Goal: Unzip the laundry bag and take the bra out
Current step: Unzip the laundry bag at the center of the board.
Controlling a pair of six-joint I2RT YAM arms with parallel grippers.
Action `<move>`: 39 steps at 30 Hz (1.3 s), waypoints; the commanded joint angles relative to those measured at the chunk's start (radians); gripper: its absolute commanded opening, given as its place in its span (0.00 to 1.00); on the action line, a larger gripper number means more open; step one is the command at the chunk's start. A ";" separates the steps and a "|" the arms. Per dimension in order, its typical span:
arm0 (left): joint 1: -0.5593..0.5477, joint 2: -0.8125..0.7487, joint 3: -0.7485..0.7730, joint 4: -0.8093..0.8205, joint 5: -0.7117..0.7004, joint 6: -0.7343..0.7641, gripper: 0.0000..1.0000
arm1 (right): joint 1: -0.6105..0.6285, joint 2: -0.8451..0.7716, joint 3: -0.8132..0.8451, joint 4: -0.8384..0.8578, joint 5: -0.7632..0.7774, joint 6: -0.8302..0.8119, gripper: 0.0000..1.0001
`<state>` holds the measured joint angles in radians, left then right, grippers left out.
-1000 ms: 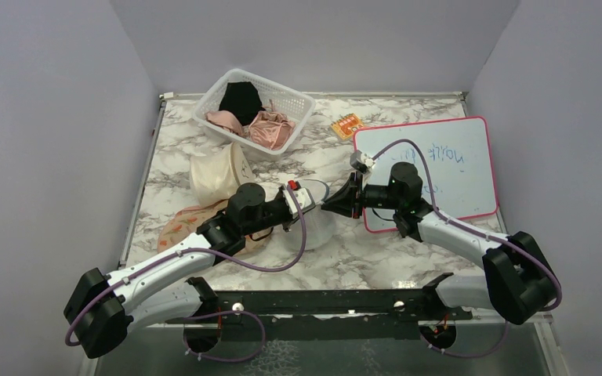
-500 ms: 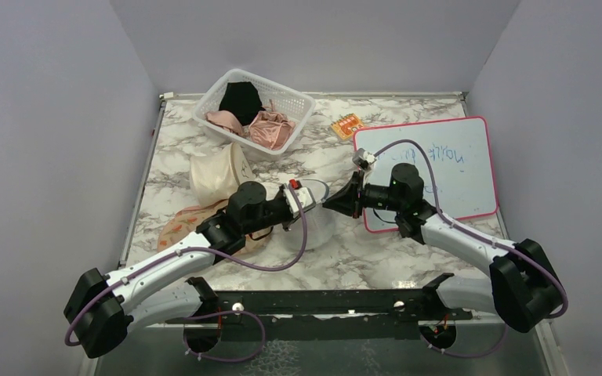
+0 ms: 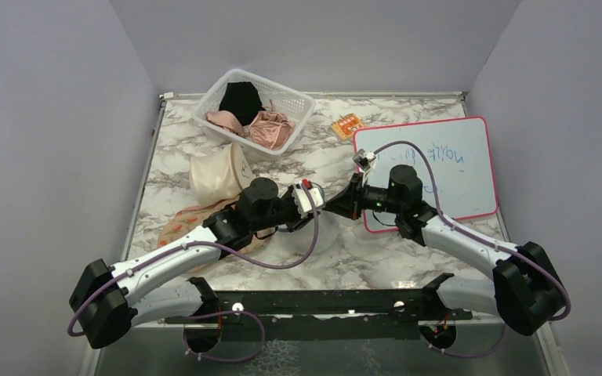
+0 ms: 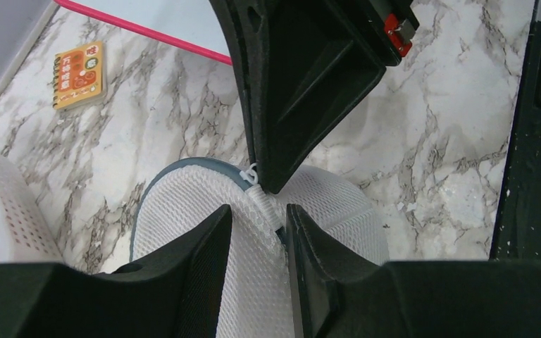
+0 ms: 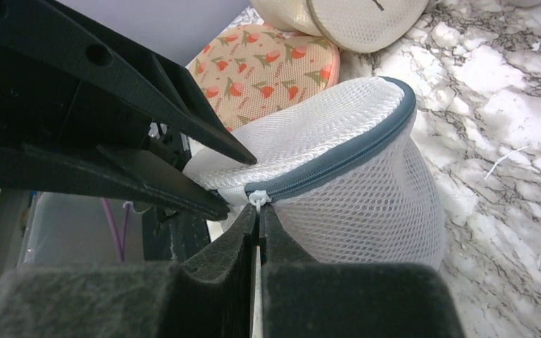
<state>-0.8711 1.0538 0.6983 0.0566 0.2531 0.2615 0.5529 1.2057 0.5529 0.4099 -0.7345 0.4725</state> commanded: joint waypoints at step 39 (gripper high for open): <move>-0.069 0.019 0.068 -0.106 -0.111 0.076 0.00 | 0.028 0.059 0.442 -0.788 0.316 -0.340 0.01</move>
<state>-0.9257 1.0855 0.7609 -0.0410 0.1535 0.3283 0.5846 1.2625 0.9306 -0.2871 -0.3450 0.2180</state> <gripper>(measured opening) 0.013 0.010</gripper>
